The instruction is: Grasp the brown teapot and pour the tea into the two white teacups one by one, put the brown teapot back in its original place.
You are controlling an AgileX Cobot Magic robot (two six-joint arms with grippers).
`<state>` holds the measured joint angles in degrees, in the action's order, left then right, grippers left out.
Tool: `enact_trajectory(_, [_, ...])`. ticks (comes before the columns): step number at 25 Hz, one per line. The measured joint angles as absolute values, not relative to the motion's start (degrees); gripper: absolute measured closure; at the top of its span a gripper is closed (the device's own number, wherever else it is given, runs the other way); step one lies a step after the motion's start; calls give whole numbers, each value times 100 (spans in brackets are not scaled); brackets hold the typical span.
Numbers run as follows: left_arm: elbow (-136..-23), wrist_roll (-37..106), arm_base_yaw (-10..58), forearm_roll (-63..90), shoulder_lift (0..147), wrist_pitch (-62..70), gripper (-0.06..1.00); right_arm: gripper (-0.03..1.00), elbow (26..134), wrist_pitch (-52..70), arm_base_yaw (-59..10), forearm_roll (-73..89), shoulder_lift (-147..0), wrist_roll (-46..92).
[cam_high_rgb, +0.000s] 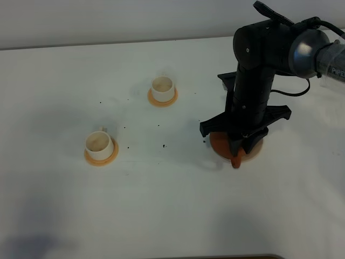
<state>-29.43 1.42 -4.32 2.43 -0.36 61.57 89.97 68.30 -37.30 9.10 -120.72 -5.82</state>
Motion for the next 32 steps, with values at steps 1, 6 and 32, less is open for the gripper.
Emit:
enact_trajectory(1, [-2943,142,-432,243,-36,6157,48,77,8997,6830,-3730,910,-12072,-582])
enact_trajectory(6, [-2943,142,-432,243,-36,6157,48,83,8997,6825,-3730,885,-12072,-582])
enact_trajectory(32, [-2943,136,-432,243,-36,6157,48,87,9225,7029,-3730,679,-12138,-577])
